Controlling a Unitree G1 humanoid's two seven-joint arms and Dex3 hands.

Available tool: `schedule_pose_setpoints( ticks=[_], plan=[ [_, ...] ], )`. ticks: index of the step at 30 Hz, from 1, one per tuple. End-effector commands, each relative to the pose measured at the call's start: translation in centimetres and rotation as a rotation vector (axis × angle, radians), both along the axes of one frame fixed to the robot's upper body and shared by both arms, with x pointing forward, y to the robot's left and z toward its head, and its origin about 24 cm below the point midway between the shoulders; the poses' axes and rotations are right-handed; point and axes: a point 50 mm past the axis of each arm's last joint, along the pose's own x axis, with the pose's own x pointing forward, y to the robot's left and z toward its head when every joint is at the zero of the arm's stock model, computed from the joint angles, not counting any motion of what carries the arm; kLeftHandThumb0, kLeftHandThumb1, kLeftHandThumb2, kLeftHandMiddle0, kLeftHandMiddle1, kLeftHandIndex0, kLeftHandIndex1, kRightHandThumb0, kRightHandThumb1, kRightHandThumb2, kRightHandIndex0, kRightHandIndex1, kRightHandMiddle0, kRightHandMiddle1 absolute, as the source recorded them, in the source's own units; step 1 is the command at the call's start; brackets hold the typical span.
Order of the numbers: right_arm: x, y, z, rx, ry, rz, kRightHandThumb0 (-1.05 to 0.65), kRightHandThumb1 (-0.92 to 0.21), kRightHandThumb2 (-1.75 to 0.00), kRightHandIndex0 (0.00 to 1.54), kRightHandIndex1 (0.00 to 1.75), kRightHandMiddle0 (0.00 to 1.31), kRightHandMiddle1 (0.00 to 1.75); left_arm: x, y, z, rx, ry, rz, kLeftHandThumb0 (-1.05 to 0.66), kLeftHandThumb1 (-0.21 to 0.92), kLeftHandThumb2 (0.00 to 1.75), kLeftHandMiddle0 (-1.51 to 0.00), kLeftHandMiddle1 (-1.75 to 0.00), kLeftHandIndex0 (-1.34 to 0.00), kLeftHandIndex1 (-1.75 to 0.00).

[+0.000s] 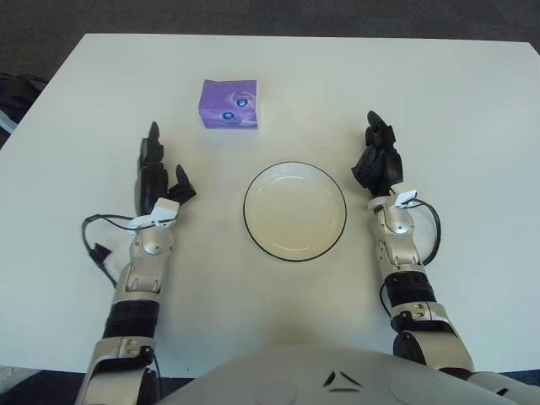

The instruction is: Put the tissue paper into the plate.

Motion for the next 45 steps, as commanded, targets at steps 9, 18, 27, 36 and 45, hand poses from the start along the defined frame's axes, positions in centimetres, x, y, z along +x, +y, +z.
schedule_pose_setpoints(
  ticks=[9,18,27,36,45],
  plan=[
    [-1.3,0.1,-4.5,0.037,0.199,0.000,-0.67,-0.92,-1.03,0.20,0.00,0.00,0.39,1.9,2.3,4.6,0.321,-0.161,0.043,-0.82,0.92,1.08,0.00,0.00,0.00,0.00],
    [-1.1,0.4,-4.7,0.048,0.204,-0.001,-0.66,-0.92,-1.01,0.20,0.00,0.00,0.39,2.5,2.7,7.6,0.463,-0.254,0.066,-0.82,0.92,1.06,0.00,0.00,0.00,0.00],
    [-0.8,0.6,-4.8,0.056,0.212,0.004,-0.68,-0.92,-0.99,0.19,0.00,0.00,0.37,3.3,2.7,9.6,0.546,-0.255,0.079,-0.83,0.92,1.08,0.00,0.00,0.00,0.00],
    [-0.5,0.8,-4.9,0.060,0.222,0.006,-0.68,-0.92,-0.99,0.19,0.00,0.00,0.37,4.1,1.6,12.2,0.622,-0.204,0.054,-0.84,0.92,1.02,0.00,0.00,0.00,0.00],
    [-0.3,0.9,-5.0,0.062,0.224,0.009,-0.68,-0.92,-1.00,0.19,0.00,0.00,0.36,5.3,1.2,13.5,0.722,-0.169,0.052,-0.83,0.92,1.00,0.00,0.00,0.00,0.00]
  ],
)
